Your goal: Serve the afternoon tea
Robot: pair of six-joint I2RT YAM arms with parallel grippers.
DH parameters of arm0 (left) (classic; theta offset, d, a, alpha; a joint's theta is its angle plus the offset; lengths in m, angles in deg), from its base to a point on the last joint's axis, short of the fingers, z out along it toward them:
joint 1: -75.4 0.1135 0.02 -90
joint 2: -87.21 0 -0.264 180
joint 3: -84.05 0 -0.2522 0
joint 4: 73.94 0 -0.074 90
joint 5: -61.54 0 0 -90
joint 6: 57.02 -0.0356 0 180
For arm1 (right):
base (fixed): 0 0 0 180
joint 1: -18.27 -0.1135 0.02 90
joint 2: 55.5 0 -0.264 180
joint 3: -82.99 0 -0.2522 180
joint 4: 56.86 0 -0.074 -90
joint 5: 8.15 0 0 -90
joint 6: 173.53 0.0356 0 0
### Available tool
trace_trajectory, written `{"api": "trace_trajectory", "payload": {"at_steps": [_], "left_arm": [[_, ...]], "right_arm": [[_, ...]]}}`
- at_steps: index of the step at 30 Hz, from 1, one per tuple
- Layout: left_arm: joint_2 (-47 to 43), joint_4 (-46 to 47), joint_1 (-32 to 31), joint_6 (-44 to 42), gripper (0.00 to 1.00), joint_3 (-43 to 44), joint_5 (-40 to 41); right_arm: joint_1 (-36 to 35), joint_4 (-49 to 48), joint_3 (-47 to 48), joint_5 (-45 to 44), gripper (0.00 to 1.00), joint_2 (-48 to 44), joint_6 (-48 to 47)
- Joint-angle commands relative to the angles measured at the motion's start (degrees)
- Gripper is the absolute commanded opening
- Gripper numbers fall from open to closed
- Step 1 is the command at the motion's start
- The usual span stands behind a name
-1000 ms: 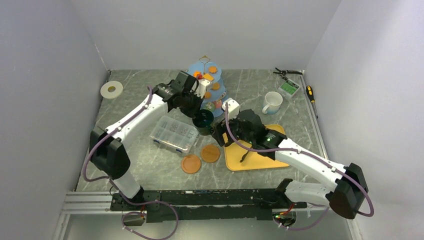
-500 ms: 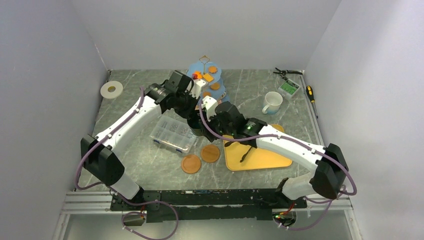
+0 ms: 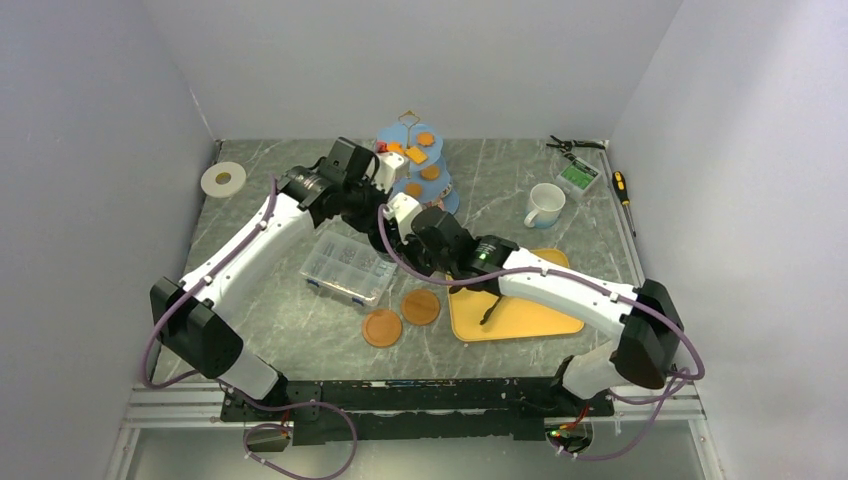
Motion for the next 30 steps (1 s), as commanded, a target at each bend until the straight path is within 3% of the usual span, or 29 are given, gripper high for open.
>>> {"api": "trace_trajectory", "payload": {"at_steps": [1, 2, 4, 8, 14, 22, 30], "left_arm": [[-4.72, -0.56, -1.18, 0.23, 0.22, 4.72, -9.51], [-4.79, -0.65, -1.06, 0.33, 0.3, 4.92, -9.51], [-5.0, -0.84, -1.05, 0.34, 0.36, 4.87, -9.46], [-5.95, -1.13, -0.69, 0.02, 0.61, 4.67, -8.35], [-7.67, -2.24, 3.71, -0.01, 0.84, 6.31, -9.15], [-8.58, -4.39, 20.8, -0.33, 0.93, 7.5, -18.03], [-6.19, -6.63, 30.31, -2.97, 0.93, 6.87, -21.47]], "right_arm": [[0.49, -6.59, -1.37, -3.21, 0.0, -3.41, -1.76], [0.53, -7.61, -2.4, -2.66, 0.0, -4.35, -1.74], [0.56, -8.48, -3.82, -1.71, 0.0, -6.39, -0.38], [0.49, -8.58, -5.91, 0.87, 0.0, -9.91, 1.52], [0.47, -7.47, -7.71, 6.3, 0.0, -13.7, 3.78], [-2.31, -3.03, -9.66, 14.38, 0.0, -14.38, 6.46], [-9.53, -2.66, -11.67, 13.92, 0.0, -10.44, 7.35]]}}
